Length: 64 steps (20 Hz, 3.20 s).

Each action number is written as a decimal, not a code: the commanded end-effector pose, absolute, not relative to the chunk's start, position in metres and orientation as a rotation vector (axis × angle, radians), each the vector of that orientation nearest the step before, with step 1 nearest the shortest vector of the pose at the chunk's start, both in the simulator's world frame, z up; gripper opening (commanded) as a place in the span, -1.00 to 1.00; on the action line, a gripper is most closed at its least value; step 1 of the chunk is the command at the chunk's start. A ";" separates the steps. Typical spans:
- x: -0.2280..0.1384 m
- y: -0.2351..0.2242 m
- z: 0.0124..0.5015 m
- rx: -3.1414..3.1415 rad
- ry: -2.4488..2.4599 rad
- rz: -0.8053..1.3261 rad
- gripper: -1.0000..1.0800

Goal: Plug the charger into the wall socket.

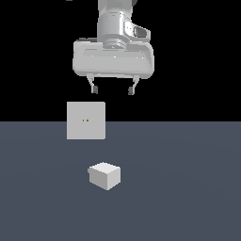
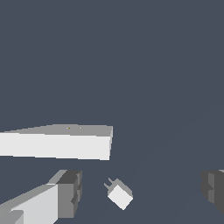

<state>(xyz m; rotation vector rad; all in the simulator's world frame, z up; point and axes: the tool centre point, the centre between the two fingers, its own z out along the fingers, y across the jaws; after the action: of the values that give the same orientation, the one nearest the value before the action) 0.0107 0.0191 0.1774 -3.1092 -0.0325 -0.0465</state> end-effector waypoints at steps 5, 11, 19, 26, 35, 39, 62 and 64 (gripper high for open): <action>0.009 0.020 0.176 -3.109 -0.052 -0.047 0.92; 0.001 0.024 0.168 -3.106 -0.152 -0.050 0.92; -0.021 0.033 0.146 -3.083 -0.411 -0.057 0.92; -0.047 0.037 0.121 -3.029 -0.711 -0.066 0.92; -0.080 0.035 0.090 -2.924 -1.068 -0.075 0.92; -0.090 0.033 0.079 -2.879 -1.187 -0.078 0.92; -0.105 0.026 0.046 -2.806 -1.353 -0.080 0.92; -0.105 0.026 0.036 -2.806 -1.354 -0.080 0.92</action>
<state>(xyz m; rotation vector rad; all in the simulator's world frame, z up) -0.1048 0.0255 0.0432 -2.8064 -1.3534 -0.0809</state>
